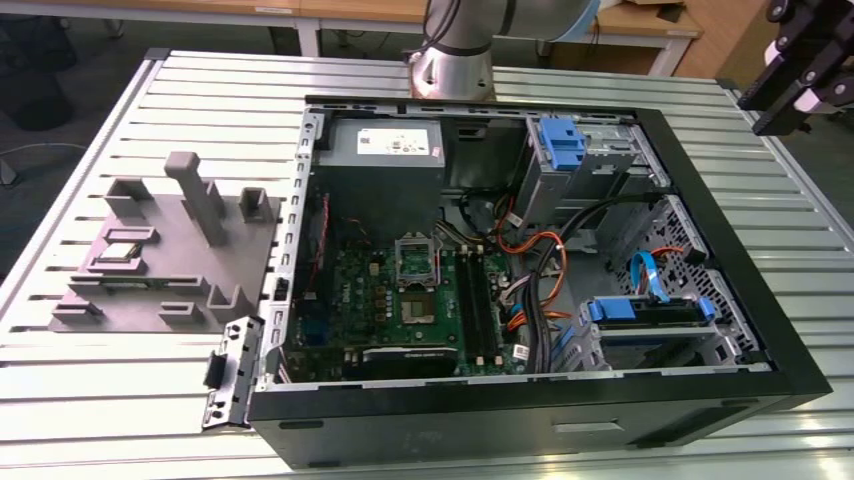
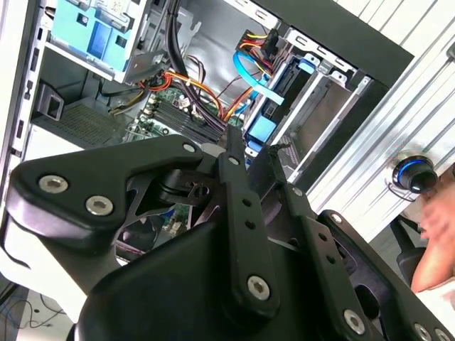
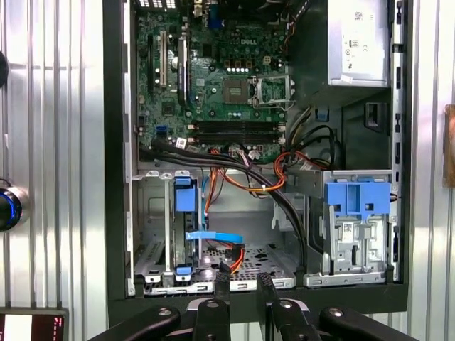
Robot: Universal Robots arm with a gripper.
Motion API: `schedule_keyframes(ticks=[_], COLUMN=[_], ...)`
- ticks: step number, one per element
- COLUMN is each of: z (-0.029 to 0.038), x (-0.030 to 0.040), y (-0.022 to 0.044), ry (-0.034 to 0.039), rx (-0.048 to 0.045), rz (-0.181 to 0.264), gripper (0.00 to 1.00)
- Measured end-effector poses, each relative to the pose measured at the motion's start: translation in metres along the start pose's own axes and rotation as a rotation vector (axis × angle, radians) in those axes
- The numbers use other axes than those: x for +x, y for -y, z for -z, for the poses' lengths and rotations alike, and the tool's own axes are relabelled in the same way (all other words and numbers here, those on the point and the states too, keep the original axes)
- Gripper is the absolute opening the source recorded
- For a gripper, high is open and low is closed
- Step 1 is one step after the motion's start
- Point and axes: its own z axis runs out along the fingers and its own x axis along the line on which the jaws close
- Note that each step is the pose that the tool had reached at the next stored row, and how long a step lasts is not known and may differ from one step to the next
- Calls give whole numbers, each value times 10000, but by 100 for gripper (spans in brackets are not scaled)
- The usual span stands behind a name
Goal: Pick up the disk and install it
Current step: 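Insert the second disk wire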
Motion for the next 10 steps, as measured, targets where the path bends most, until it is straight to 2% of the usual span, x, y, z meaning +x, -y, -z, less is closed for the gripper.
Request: schedule_keyframes(ticks=[10], z=[-30], x=[3], y=[3], ry=[-1], rx=[1], rz=[0], gripper=[29])
